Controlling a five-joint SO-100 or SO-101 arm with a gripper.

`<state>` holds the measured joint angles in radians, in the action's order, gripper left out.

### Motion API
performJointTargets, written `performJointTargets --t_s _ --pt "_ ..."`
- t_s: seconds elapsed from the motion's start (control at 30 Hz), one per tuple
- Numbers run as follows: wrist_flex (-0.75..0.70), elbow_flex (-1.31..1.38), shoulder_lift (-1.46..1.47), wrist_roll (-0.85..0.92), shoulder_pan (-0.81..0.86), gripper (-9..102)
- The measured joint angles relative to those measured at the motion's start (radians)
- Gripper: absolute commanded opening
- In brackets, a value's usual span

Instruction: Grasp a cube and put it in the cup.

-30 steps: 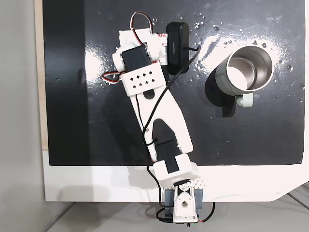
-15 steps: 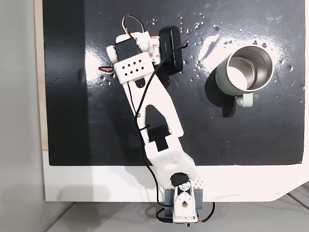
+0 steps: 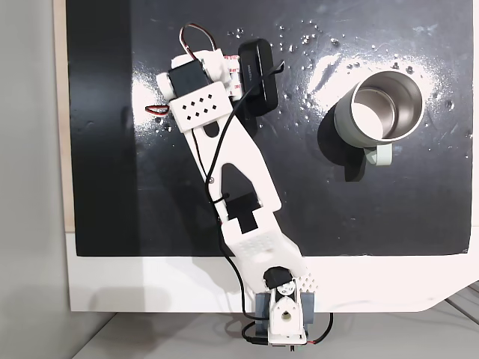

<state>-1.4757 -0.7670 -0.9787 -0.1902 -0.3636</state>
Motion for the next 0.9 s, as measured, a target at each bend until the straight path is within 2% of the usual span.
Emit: performJointTargets --t_s 0.9 --pt "-0.035 0.187 0.259 -0.003 0.049 26"
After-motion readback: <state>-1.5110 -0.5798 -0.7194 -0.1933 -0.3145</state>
